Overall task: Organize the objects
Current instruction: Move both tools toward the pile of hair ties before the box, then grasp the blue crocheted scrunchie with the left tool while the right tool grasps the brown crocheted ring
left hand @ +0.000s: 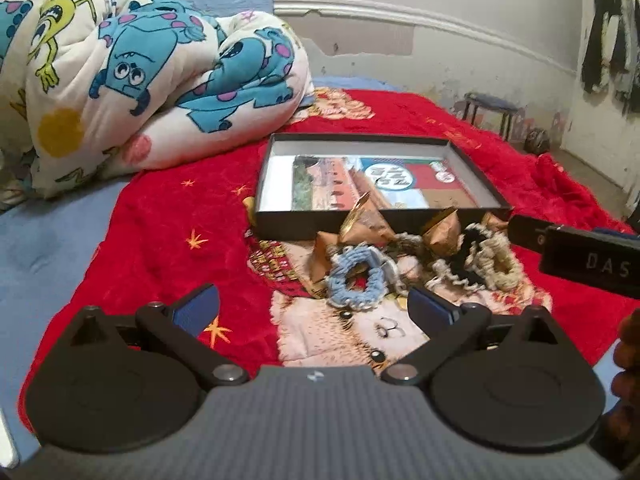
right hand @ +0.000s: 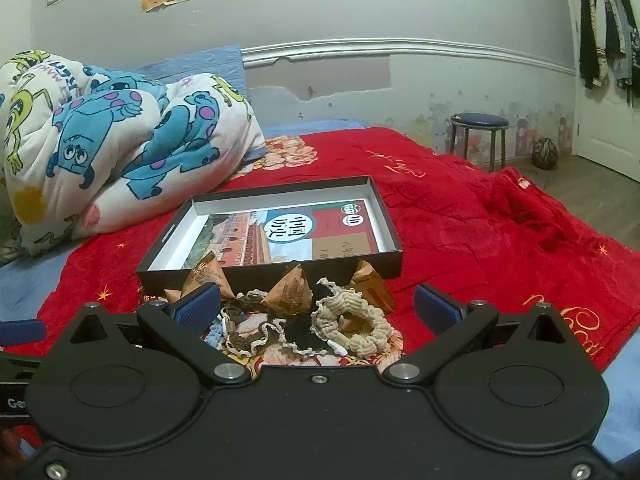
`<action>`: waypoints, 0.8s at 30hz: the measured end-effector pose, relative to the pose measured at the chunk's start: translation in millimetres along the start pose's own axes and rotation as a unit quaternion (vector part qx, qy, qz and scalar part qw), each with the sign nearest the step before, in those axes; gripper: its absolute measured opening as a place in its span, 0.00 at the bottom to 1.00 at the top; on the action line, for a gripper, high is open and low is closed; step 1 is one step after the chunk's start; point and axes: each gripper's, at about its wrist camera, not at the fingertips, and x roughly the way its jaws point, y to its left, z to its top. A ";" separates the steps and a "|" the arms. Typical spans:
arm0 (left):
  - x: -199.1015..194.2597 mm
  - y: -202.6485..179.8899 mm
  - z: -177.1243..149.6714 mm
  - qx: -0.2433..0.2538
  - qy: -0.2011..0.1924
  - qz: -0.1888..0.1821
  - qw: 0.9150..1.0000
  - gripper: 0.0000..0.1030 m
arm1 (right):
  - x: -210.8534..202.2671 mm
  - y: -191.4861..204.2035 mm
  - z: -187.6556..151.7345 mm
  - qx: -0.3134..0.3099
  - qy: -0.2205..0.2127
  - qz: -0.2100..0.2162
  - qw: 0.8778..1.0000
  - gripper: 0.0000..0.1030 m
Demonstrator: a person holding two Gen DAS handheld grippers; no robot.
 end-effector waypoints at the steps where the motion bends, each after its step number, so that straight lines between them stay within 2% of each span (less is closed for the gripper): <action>1: -1.0 1.0 0.0 -0.002 -0.002 -0.006 1.000 1.00 | -0.8 -1.1 -0.3 0.001 -0.001 -0.001 1.000 1.00; 8: 2.3 4.6 -1.1 -0.015 0.003 -0.004 1.000 1.00 | 2.7 -3.8 -0.8 0.003 0.010 0.007 1.000 1.00; 13: 10.5 5.9 0.0 -0.019 -0.015 -0.030 0.999 1.00 | 5.2 -2.3 -2.2 0.001 0.011 0.010 1.000 0.99; 19: 40.5 -8.5 8.2 0.041 0.004 -0.001 0.999 1.00 | 21.2 -3.8 -2.7 0.025 0.028 0.021 0.999 0.92; 22: 54.2 -9.5 10.9 0.028 0.022 -0.006 0.999 1.00 | 32.9 -1.2 -4.9 0.034 0.038 0.028 0.998 0.89; 24: 65.0 -11.5 13.4 0.021 0.035 -0.010 0.999 0.96 | 38.9 -1.8 -5.9 0.046 0.043 0.038 0.997 0.81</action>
